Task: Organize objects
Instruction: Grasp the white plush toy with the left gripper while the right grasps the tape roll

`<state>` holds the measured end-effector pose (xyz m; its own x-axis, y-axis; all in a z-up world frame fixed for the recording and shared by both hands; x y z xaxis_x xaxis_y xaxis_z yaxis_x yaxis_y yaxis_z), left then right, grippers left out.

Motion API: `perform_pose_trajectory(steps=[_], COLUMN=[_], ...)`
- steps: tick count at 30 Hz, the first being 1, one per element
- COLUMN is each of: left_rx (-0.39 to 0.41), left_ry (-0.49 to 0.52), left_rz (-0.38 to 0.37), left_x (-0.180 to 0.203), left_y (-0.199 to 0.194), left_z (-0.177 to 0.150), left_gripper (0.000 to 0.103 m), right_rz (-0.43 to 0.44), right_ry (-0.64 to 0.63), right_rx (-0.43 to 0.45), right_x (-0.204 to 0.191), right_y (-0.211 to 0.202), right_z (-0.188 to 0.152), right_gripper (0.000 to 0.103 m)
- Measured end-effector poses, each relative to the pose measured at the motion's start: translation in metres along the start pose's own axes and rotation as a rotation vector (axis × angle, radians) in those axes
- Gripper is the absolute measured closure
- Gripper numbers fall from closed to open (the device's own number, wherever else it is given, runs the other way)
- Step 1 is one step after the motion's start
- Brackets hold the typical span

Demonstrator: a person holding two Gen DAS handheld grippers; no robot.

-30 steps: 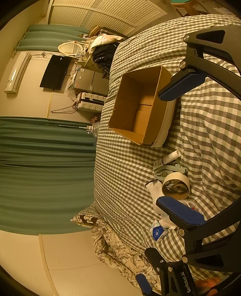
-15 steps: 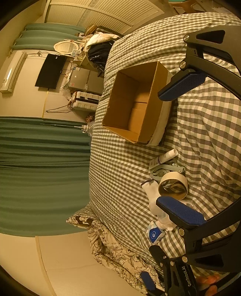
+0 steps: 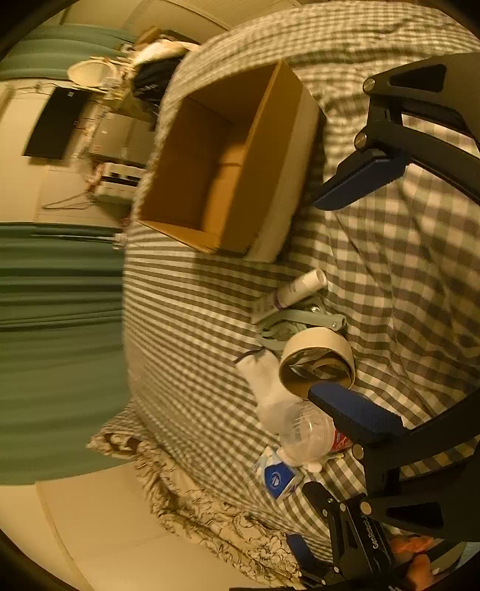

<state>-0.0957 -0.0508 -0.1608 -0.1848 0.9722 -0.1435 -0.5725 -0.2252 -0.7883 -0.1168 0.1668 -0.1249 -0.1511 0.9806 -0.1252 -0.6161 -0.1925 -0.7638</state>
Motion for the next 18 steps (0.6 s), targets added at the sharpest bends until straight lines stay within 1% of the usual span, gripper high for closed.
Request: perform_pose_trajectory(steps=[2, 5, 8, 11, 12, 13, 15, 16, 17, 18], left_rx=[-0.027, -0.061, -0.1, -0.122, -0.129, -0.14, -0.167, -0.173, -0.178, -0.191], left_ry=[-0.007, 0.007, 0.032, 0.052, 0.059, 0.066, 0.081, 0.087, 0.092, 0.099], left_rz=[-0.013, -0.033, -0.044, -0.041, -0.041, -0.042, -0.05, -0.055, -0.066, -0.087], left_x=[-0.001, 0.003, 0.01, 0.016, 0.017, 0.018, 0.022, 0.023, 0.025, 0.028], left_y=[0.007, 0.019, 0.032, 0.043, 0.046, 0.051, 0.058, 0.061, 0.063, 0.064], left_z=[-0.001, -0.001, 0.0, 0.001, 0.001, 0.001, -0.002, -0.002, -0.003, -0.005], left_gripper=[0.003, 0.004, 0.004, 0.006, 0.008, 0.013, 0.021, 0.022, 0.024, 0.031], right_rz=[0.013, 0.005, -0.004, -0.002, -0.004, -0.01, 0.0, 0.005, 0.006, 0.0], right_ry=[0.009, -0.015, -0.054, -0.079, -0.083, -0.088, -0.088, -0.086, -0.088, -0.09], right_rx=[-0.053, -0.11, -0.179, -0.241, -0.254, -0.269, -0.277, -0.274, -0.269, -0.264], right_x=[-0.002, -0.01, -0.02, -0.025, -0.025, -0.026, -0.028, -0.028, -0.029, -0.029], right_y=[0.018, 0.042, 0.069, 0.094, 0.098, 0.103, 0.108, 0.107, 0.106, 0.106], right_z=[-0.001, -0.001, -0.003, -0.007, -0.008, -0.011, -0.013, -0.013, -0.013, -0.014], right_gripper=[0.017, 0.021, 0.03, 0.046, 0.057, 0.069, 0.079, 0.083, 0.085, 0.086])
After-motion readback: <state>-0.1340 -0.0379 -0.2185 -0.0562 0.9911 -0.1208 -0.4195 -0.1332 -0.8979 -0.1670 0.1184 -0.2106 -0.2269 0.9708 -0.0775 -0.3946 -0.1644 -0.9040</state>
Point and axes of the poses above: each gripper's, at about its wrist camera, not at the fingertips, and y roughly the way its jaws point, x to its right, z to its top, the point moved 6 cm from there along y, roughly the way its jaws point, and after that the axes turned 6 degrees about z, right-handed, at the moved point
